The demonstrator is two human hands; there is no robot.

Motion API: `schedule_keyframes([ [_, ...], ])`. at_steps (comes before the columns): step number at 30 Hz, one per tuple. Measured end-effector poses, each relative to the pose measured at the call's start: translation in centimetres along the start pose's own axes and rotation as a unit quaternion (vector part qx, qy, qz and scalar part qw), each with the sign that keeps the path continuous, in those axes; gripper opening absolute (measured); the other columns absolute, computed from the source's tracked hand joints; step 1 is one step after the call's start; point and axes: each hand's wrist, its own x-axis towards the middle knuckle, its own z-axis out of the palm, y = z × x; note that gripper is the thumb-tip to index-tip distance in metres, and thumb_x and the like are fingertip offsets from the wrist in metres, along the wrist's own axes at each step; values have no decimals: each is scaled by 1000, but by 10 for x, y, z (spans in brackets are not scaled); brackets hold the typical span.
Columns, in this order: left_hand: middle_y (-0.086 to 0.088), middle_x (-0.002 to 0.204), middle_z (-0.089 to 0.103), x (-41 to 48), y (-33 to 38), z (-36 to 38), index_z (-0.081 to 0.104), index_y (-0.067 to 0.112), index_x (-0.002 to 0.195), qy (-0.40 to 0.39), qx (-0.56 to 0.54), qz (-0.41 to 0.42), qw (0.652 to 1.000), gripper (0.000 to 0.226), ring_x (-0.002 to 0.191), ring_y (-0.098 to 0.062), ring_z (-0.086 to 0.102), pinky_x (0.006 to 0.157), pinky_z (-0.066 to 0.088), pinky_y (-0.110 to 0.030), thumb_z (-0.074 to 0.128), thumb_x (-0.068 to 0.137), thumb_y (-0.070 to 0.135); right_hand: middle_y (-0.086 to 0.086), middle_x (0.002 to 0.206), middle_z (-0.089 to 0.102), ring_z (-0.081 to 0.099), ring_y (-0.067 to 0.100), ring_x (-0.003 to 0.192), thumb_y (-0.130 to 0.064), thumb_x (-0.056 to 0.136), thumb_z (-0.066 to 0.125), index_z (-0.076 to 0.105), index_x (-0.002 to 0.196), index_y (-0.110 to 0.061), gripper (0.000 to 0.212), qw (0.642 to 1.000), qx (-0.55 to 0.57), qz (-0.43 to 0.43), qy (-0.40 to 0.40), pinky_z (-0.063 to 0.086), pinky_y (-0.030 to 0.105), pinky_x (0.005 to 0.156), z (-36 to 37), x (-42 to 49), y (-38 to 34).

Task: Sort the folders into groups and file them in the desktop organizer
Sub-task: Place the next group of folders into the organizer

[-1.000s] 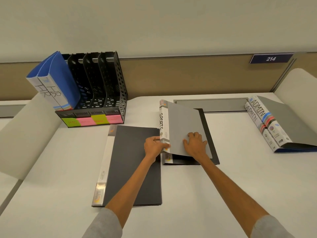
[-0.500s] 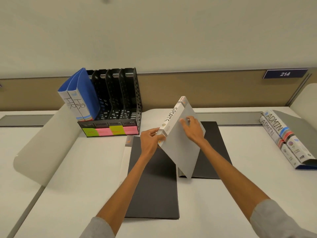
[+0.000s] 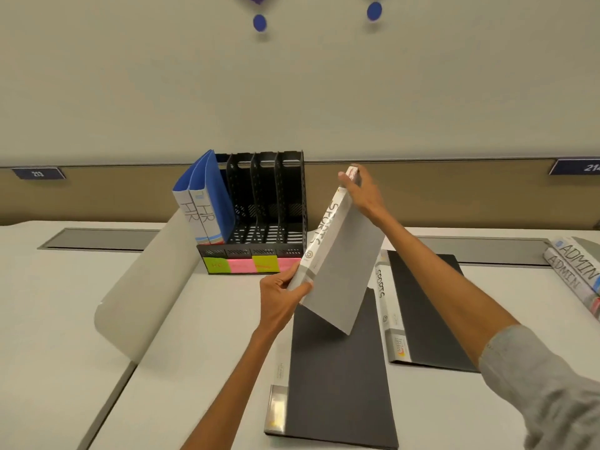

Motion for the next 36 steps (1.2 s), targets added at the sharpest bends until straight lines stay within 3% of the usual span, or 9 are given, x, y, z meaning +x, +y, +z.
schedule_keyframes([
  [5, 12, 113, 66, -2, -7, -36, 58, 16, 128, 60, 10, 36, 997, 50, 93, -4, 68, 71, 56, -17, 76, 81, 11, 1, 120, 53, 56, 22, 109, -44, 95, 53, 49, 129, -22, 40, 996, 50, -76, -10, 51, 39, 90, 48, 9, -64],
  [10, 27, 117, 56, 9, -9, -72, 55, 19, 129, 123, 47, 88, 987, 53, 90, 2, 66, 72, 55, -12, 77, 81, 15, -2, 113, 58, 61, 21, 104, -45, 96, 52, 51, 117, -30, 26, 987, 81, -134, -37, 59, 45, 82, 92, 14, -128],
  [16, -5, 121, 66, 31, -20, -107, 49, 17, 135, 160, 99, 147, 971, 60, 86, -9, 67, 70, 52, -6, 75, 81, 18, 4, 112, 55, 62, 17, 93, -39, 97, 53, 47, 124, -20, 34, 970, 99, -201, -93, 61, 37, 71, 131, 20, -180],
  [20, 3, 120, 64, 49, -28, -119, 50, 21, 133, 212, 95, 159, 959, 57, 91, -5, 66, 69, 56, -12, 73, 81, 23, 2, 103, 53, 60, 10, 84, -40, 94, 60, 44, 124, -17, 41, 956, 76, -261, -106, 54, 19, 62, 149, 25, -208],
  [23, 7, 112, 65, 68, -39, -124, 57, 11, 132, 233, 92, 137, 958, 56, 75, 7, 63, 65, 53, -8, 77, 80, 13, -5, 95, 49, 55, 7, 81, -38, 91, 64, 43, 118, -16, 40, 944, 75, -306, -101, 50, 15, 64, 161, 28, -223],
  [27, 4, 125, 52, 97, -52, -122, 55, -1, 132, 234, 97, 135, 958, 57, 108, 31, 41, 84, 42, 1, 76, 80, 2, -11, 89, 44, 48, 2, 74, -35, 90, 67, 41, 111, -22, 35, 936, 64, -335, -90, 48, 12, 68, 178, 38, -230],
  [31, 8, 122, 56, 125, -67, -121, 54, 7, 135, 232, 100, 104, 962, 56, 119, 27, 34, 97, 45, -20, 74, 83, 8, -6, 88, 43, 45, 2, 70, -28, 93, 64, 43, 111, -16, 30, 940, 47, -329, -82, 47, 9, 65, 192, 56, -221],
  [34, 3, 118, 58, 144, -76, -119, 48, 0, 137, 213, 113, 88, 967, 56, 109, 35, 29, 87, 32, 8, 70, 86, 4, 7, 102, 53, 48, 7, 77, -26, 93, 61, 46, 113, -11, 30, 939, 39, -331, -80, 47, 15, 72, 202, 71, -210],
  [36, -3, 120, 63, 158, -83, -119, 43, 2, 141, 189, 117, 64, 973, 53, 106, 24, 37, 83, 27, 11, 64, 92, 7, 7, 112, 57, 54, 12, 90, -24, 93, 59, 48, 112, -12, 25, 938, 27, -336, -85, 46, 19, 83, 209, 78, -202],
])
